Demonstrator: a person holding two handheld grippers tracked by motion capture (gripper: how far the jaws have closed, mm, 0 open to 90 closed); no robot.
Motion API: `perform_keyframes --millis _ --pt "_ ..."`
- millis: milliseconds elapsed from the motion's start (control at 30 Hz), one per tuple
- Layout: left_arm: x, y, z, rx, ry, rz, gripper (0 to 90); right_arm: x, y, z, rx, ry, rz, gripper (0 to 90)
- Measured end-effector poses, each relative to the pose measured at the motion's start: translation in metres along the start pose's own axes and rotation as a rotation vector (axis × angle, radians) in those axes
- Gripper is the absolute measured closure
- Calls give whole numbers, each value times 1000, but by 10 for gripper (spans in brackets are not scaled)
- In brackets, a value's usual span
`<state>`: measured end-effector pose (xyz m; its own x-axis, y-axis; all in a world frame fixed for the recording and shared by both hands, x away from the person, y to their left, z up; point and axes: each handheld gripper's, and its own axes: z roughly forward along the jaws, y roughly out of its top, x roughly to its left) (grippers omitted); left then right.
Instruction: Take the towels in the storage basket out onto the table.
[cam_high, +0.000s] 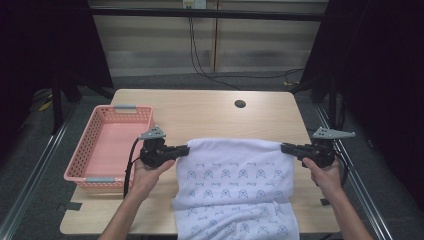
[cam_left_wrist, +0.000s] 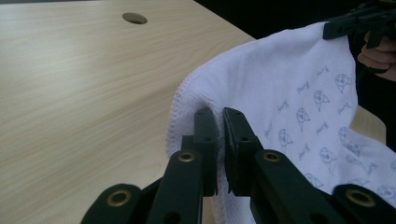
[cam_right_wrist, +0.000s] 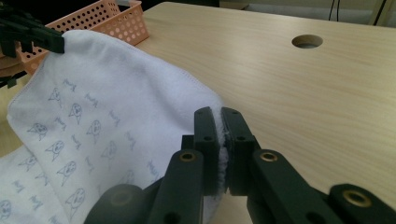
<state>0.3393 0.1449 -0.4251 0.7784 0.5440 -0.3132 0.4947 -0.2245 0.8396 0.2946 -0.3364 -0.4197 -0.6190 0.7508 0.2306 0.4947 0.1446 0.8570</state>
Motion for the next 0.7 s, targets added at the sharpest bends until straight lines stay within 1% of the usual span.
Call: perform_keyframes --millis 33,100,133,167,200,233,267,300,333,400,433,467,500,533,567,600,633,700 --pt "1 2 0 -5 2 2 847 -1 4 0 -4 2 -3 865" --pt "2 7 0 -5 12 9 847 -1 6 1 -9 0 -5 865" --pt "4 9 0 -15 11 1 847 -2 8 0 -12 -2 -8 865" --pt "5 11 0 -23 13 -1 846 -4 13 0 -23 -4 -3 865" --pt "7 13 -1 -30 11 2 846 -4 13 0 -23 -4 -3 865" --pt "9 16 -1 -26 19 2 846 -6 18 -1 -31 -3 -6 865" --pt "11 19 -1 -21 35 8 846 -6 18 -1 -31 -3 -6 865" --pt "12 21 0 -25 40 6 846 -7 23 0 -39 -6 -9 865" --pt "13 23 -1 -31 44 6 846 -7 23 0 -39 -6 -9 865" --pt "16 30 -1 -27 55 16 846 -9 29 1 -46 -8 -15 864" --pt "17 33 -1 -32 66 20 846 -12 35 3 -47 -16 -20 864" --pt "19 37 -1 -35 68 19 846 -12 35 3 -47 -16 -20 864" --pt "21 45 -2 -42 79 26 846 -15 42 6 -50 -25 -24 864" --pt "21 45 -2 -42 79 26 846 -15 42 6 -50 -25 -24 864" --pt "24 52 -2 -45 96 39 846 -19 49 8 -60 -29 -29 863" --pt "24 52 -2 -45 96 39 846 -19 49 8 -60 -29 -29 863" --pt "26 54 -1 -48 98 39 846 -23 57 9 -65 -37 -37 863" --pt "30 61 1 -42 111 45 846 -27 65 12 -61 -46 -38 863"
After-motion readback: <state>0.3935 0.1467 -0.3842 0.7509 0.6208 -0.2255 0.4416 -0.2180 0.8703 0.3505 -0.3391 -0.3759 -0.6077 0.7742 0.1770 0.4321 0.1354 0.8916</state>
